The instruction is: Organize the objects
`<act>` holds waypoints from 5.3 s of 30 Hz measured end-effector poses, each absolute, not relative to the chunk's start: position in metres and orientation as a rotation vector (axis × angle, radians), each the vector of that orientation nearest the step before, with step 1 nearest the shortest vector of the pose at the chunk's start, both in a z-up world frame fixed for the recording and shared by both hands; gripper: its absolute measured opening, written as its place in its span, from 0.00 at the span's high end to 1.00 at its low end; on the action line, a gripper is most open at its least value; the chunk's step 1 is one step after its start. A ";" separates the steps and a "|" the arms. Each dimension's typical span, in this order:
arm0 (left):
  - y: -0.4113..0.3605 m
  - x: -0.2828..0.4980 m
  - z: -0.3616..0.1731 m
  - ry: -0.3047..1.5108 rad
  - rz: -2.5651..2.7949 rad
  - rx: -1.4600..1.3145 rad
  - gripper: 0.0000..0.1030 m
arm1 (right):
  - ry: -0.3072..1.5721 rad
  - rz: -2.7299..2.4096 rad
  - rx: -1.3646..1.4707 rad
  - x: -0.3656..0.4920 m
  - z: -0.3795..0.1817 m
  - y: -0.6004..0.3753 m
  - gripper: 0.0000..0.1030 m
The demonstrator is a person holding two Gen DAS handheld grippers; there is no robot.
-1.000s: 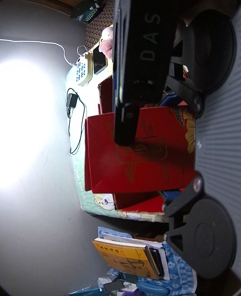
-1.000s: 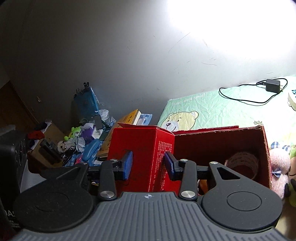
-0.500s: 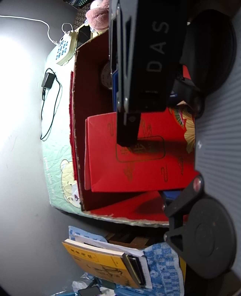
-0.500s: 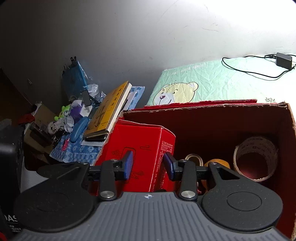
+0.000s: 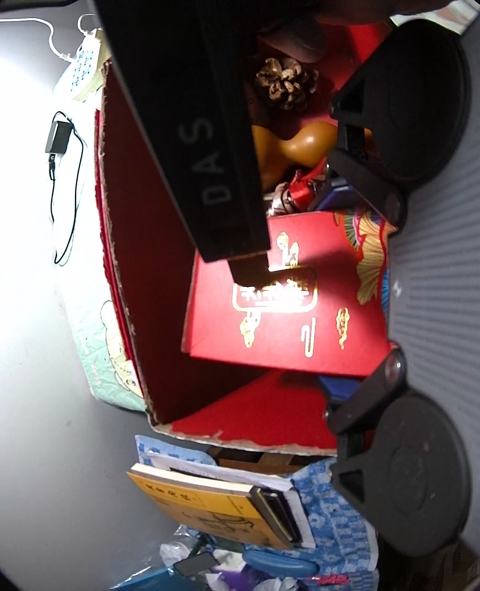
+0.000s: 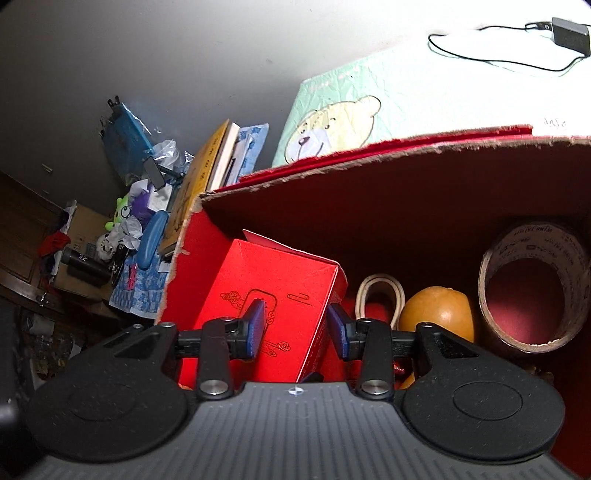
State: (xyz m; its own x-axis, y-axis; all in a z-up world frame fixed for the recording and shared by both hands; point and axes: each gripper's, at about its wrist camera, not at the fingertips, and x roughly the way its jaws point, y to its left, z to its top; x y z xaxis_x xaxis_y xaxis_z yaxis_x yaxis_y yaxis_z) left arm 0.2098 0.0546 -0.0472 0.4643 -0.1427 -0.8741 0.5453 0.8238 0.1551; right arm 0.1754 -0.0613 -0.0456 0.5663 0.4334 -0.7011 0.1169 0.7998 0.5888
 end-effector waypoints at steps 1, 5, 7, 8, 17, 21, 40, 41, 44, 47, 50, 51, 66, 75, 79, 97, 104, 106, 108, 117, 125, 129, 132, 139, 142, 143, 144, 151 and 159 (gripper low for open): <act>0.054 0.209 -0.048 1.005 -0.438 0.457 0.20 | 0.978 0.199 0.638 0.176 -0.048 -0.060 0.63; 0.052 0.209 -0.048 0.996 -0.426 0.471 0.19 | 1.009 0.187 0.630 0.178 -0.053 -0.058 0.64; 0.052 0.208 -0.048 0.990 -0.421 0.476 0.19 | 1.013 0.180 0.619 0.178 -0.053 -0.057 0.64; 0.052 0.208 -0.048 0.987 -0.419 0.477 0.20 | 1.016 0.179 0.622 0.178 -0.054 -0.058 0.64; 0.063 0.205 -0.032 0.928 -0.404 0.449 0.19 | 1.013 0.197 0.628 0.178 -0.054 -0.061 0.65; 0.067 0.206 -0.027 0.911 -0.407 0.428 0.18 | 1.000 0.180 0.643 0.178 -0.055 -0.063 0.65; 0.059 0.210 -0.028 0.983 -0.427 0.336 0.14 | 0.900 0.029 0.647 0.166 -0.049 -0.066 0.66; 0.059 0.210 -0.029 0.987 -0.422 0.332 0.14 | 0.896 0.019 0.643 0.165 -0.048 -0.066 0.66; 0.059 0.208 -0.028 0.986 -0.411 0.328 0.14 | 0.869 -0.027 0.611 0.162 -0.043 -0.064 0.65; 0.062 0.208 -0.026 0.987 -0.403 0.312 0.11 | 0.838 -0.078 0.532 0.156 -0.036 -0.061 0.66; 0.066 0.207 -0.024 0.991 -0.409 0.280 0.08 | 0.816 -0.129 0.445 0.147 -0.028 -0.060 0.65; 0.066 0.207 -0.023 0.993 -0.412 0.273 0.08 | 0.808 -0.139 0.437 0.144 -0.026 -0.062 0.65; 0.068 0.184 -0.005 0.970 -0.399 0.290 0.08 | 0.745 -0.254 0.415 0.098 0.006 -0.063 0.65; 0.071 0.157 0.011 0.922 -0.366 0.307 0.08 | 0.711 -0.256 0.376 0.071 0.021 -0.052 0.59; 0.073 0.147 0.011 0.934 -0.348 0.315 0.08 | 0.704 -0.244 0.379 0.061 0.024 -0.049 0.59; 0.066 0.109 -0.006 1.021 -0.350 0.326 0.05 | 0.735 -0.222 0.400 0.023 0.013 -0.049 0.59; 0.062 0.103 -0.017 1.047 -0.351 0.338 0.05 | 0.752 -0.214 0.387 0.014 0.007 -0.046 0.59; 0.062 0.103 -0.020 1.054 -0.348 0.340 0.05 | 0.749 -0.218 0.371 0.012 0.007 -0.045 0.59; 0.062 0.103 -0.022 1.060 -0.344 0.339 0.05 | 0.747 -0.221 0.365 0.011 0.007 -0.044 0.59; 0.066 0.102 -0.025 1.061 -0.332 0.329 0.05 | 0.740 -0.227 0.370 0.008 0.007 -0.041 0.59; 0.075 0.106 -0.024 1.059 -0.319 0.319 0.05 | 0.745 -0.211 0.374 0.009 0.007 -0.034 0.59; 0.078 0.107 -0.024 1.062 -0.317 0.318 0.05 | 0.750 -0.211 0.374 0.008 0.006 -0.030 0.59; 0.079 0.107 -0.028 1.071 -0.321 0.322 0.05 | 0.757 -0.211 0.369 0.008 0.004 -0.027 0.59; 0.080 0.104 -0.038 1.117 -0.335 0.342 0.05 | 0.812 -0.214 0.394 0.009 -0.009 -0.021 0.58; 0.081 0.104 -0.045 1.149 -0.333 0.347 0.05 | 0.832 -0.216 0.394 0.009 -0.013 -0.018 0.58; 0.082 0.105 -0.046 1.158 -0.332 0.344 0.05 | 0.836 -0.219 0.397 0.009 -0.014 -0.018 0.58; 0.083 0.105 -0.047 1.165 -0.332 0.341 0.05 | 0.839 -0.222 0.400 0.009 -0.014 -0.018 0.58; 0.085 0.102 -0.049 1.174 -0.334 0.351 0.05 | 0.854 -0.238 0.421 0.006 -0.018 -0.019 0.56; 0.087 0.101 -0.056 1.219 -0.354 0.350 0.05 | 0.869 -0.234 0.419 0.005 -0.022 -0.014 0.53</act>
State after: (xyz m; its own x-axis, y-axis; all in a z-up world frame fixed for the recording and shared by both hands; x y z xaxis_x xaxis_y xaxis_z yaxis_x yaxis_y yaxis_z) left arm 0.1008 0.0868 -0.0562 0.3045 -0.0760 -0.9495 0.4447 0.8928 0.0711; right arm 0.0049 -0.0145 -0.0218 0.6269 -0.0300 -0.7786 0.3654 0.8939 0.2598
